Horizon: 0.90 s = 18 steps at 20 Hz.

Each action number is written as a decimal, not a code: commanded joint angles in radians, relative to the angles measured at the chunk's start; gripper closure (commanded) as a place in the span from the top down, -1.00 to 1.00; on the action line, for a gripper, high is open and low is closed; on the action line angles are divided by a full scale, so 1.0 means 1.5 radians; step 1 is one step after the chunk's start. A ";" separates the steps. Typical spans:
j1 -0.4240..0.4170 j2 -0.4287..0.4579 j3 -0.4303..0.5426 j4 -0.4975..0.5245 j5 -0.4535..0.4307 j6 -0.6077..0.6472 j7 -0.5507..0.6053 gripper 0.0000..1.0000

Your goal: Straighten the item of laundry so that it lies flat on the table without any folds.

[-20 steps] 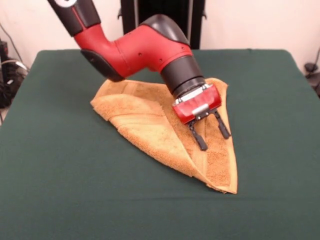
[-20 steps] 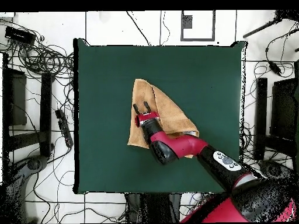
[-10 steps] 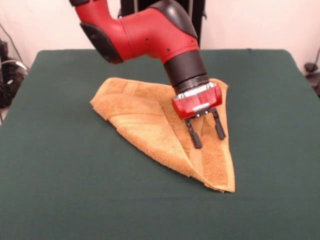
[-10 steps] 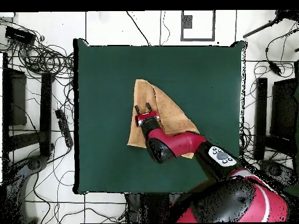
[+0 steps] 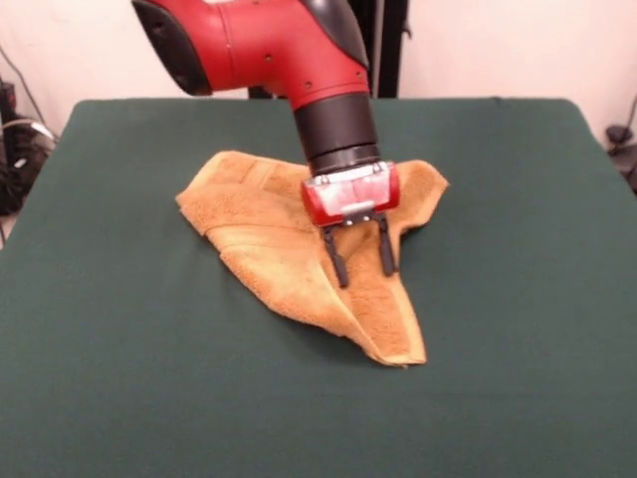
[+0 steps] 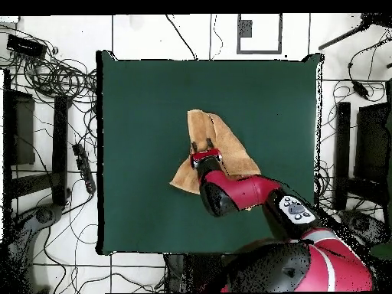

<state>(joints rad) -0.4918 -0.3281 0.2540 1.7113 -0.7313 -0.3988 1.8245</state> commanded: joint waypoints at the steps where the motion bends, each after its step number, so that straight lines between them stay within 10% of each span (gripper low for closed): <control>1: -0.001 0.034 -0.082 -0.059 0.022 0.112 0.045 1.00; 8: -0.171 0.083 0.096 -0.008 0.014 0.130 0.138 1.00; 18: -0.427 0.302 0.343 0.022 -0.005 0.216 0.117 1.00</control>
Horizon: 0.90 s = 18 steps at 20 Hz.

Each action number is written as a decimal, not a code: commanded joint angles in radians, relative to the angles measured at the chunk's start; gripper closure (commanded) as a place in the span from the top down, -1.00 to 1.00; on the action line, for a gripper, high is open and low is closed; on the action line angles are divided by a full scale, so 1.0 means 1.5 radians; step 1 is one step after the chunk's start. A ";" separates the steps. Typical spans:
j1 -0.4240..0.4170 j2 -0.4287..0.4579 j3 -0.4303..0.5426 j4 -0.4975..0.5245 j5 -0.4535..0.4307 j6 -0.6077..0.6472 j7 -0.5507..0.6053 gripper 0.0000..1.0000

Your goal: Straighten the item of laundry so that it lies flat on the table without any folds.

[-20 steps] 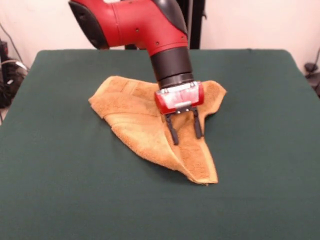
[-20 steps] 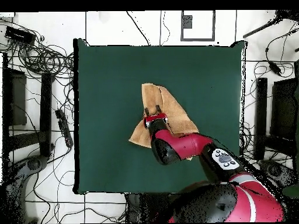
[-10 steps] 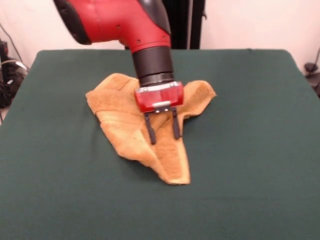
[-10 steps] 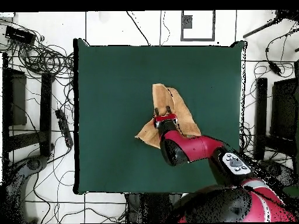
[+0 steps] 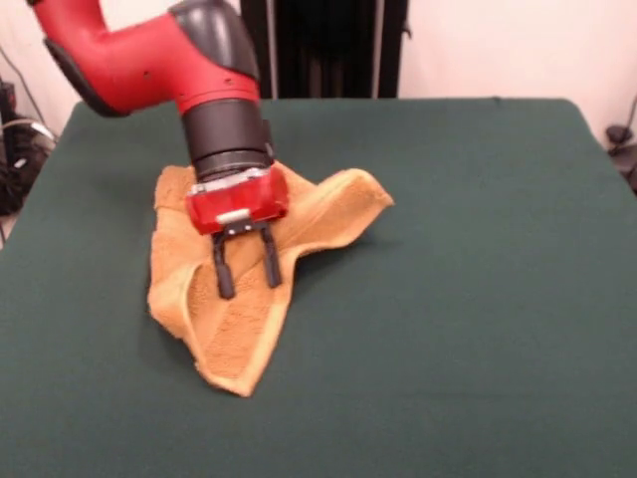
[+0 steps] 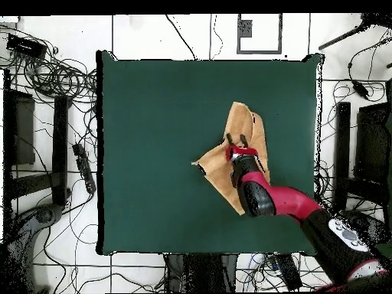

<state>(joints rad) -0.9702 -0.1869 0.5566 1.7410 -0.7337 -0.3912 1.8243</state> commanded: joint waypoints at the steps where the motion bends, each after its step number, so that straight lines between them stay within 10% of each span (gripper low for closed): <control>1: -0.121 0.226 0.152 0.000 -0.006 0.219 0.104 1.00; 12: -0.173 0.341 0.182 0.005 -0.005 0.200 0.077 1.00; 18: -0.082 0.244 0.120 0.020 0.059 0.153 0.090 1.00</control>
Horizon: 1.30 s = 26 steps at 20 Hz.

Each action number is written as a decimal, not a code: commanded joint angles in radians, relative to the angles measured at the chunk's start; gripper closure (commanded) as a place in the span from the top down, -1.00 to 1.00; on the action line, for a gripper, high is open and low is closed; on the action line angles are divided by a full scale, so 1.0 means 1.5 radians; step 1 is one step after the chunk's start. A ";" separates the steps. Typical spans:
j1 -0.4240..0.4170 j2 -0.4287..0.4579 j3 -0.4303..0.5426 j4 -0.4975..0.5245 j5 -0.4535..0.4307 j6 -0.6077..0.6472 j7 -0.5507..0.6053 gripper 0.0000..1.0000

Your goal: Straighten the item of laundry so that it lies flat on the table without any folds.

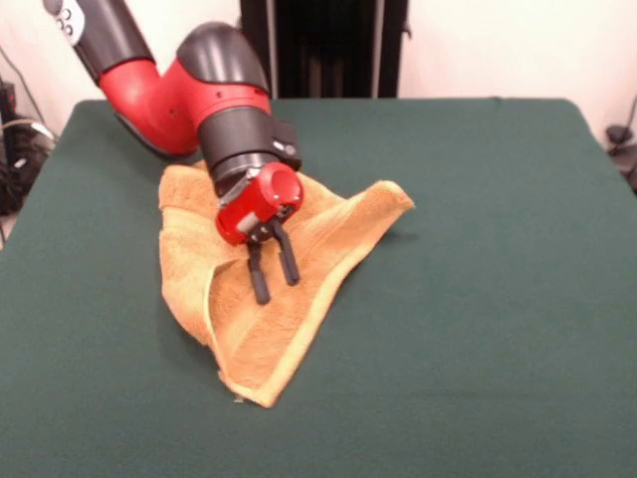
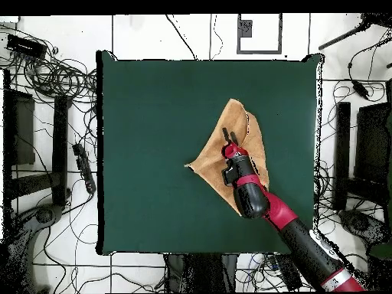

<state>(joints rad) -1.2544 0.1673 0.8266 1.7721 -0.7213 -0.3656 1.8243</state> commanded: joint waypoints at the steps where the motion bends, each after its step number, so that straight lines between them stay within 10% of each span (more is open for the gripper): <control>1: 0.109 0.008 -0.061 -0.002 0.053 0.133 0.091 1.00; 26: 0.145 0.003 -0.076 0.002 0.089 0.059 0.132 1.00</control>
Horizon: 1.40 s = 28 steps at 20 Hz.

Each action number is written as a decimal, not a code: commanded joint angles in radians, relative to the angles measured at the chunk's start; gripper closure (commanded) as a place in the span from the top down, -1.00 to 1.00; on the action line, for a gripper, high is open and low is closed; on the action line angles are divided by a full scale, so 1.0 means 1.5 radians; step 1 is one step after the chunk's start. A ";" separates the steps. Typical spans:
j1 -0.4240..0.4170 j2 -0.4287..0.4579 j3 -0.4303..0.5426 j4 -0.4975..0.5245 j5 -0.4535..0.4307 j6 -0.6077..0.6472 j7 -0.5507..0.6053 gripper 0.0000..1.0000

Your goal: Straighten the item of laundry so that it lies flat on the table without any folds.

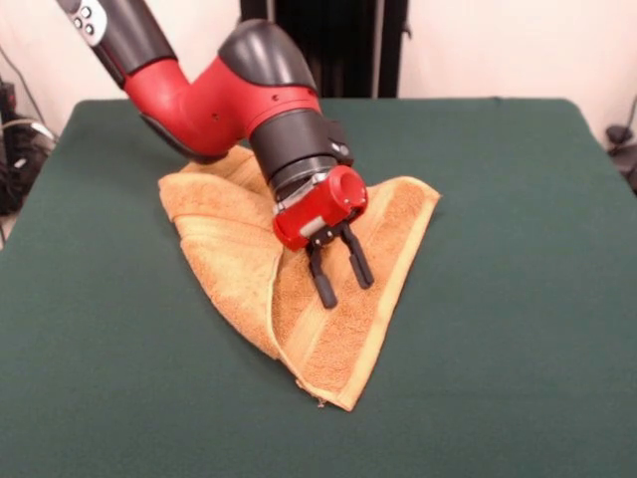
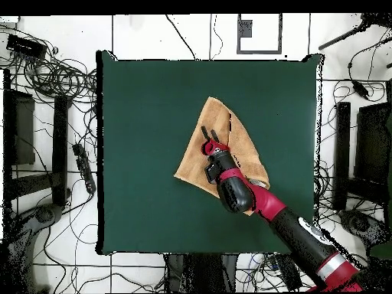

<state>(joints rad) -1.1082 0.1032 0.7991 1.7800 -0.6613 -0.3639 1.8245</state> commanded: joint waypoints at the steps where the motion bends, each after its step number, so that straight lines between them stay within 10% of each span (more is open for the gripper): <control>1: 0.050 0.045 -0.058 -0.003 0.052 0.055 0.134 1.00; 28: 0.196 -0.068 -0.153 -0.054 0.106 0.012 0.104 1.00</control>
<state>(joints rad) -0.9065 -0.0632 0.6643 1.7823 -0.5725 -0.4414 1.8243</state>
